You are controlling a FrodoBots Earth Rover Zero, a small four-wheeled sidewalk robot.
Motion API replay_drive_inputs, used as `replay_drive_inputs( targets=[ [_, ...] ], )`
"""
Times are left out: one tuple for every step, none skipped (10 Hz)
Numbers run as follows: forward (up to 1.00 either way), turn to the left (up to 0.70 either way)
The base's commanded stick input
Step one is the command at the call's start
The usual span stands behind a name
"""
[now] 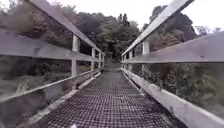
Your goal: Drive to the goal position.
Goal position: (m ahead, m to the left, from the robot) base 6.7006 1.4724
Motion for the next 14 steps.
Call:
replay_drive_inputs(
  targets=[
    [0.85, 0.01],
    [0.85, 0.01],
    [0.85, 0.01],
    [0.85, 0.01],
    [0.85, 0.01],
    [0.85, 0.01],
    [0.85, 0.01],
    [0.85, 0.01],
    [0.85, 0.01],
    [0.85, 0.01],
    [0.85, 0.01],
    [0.85, 0.01],
    [0.85, 0.01],
    [0.85, 0.01]
  ],
)
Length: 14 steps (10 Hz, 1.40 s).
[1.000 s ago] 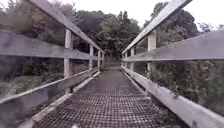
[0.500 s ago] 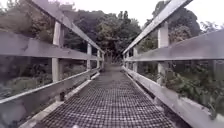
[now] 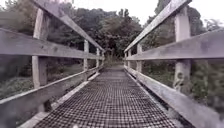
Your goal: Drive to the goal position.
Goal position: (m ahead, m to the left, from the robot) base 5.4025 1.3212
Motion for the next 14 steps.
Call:
replay_drive_inputs(
  targets=[
    [0.85, 0.01],
    [0.85, 0.01],
    [0.85, 0.01],
    [0.85, 0.01],
    [0.85, 0.01],
    [0.85, 0.01],
    [0.85, 0.01],
    [0.85, 0.01],
    [0.85, 0.01],
    [0.85, 0.01],
    [0.85, 0.01],
    [0.85, 0.01],
    [0.85, 0.01],
    [0.85, 0.01]
  ],
)
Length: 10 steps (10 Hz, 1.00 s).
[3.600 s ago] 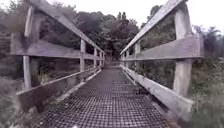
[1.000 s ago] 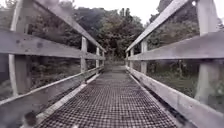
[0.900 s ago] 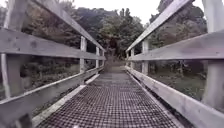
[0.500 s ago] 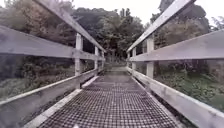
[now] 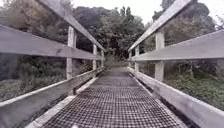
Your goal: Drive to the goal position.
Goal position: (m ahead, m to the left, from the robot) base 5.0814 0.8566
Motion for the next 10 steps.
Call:
replay_drive_inputs(
  targets=[
    [0.85, 0.01],
    [0.85, 0.01],
    [0.85, 0.01],
    [0.85, 0.01],
    [0.85, 0.01],
    [0.85, 0.01],
    [0.85, 0.01],
    [0.85, 0.01],
    [0.85, 0.01],
    [0.85, 0.01]
  ],
)
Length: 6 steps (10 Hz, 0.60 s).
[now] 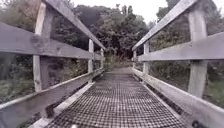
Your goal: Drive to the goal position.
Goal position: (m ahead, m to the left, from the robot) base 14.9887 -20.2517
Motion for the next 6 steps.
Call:
replay_drive_inputs(
  targets=[
    [0.85, 0.01],
    [0.85, 0.01],
    [0.85, 0.01],
    [0.85, 0.01],
    [0.85, 0.01],
    [0.85, 0.01]
  ],
)
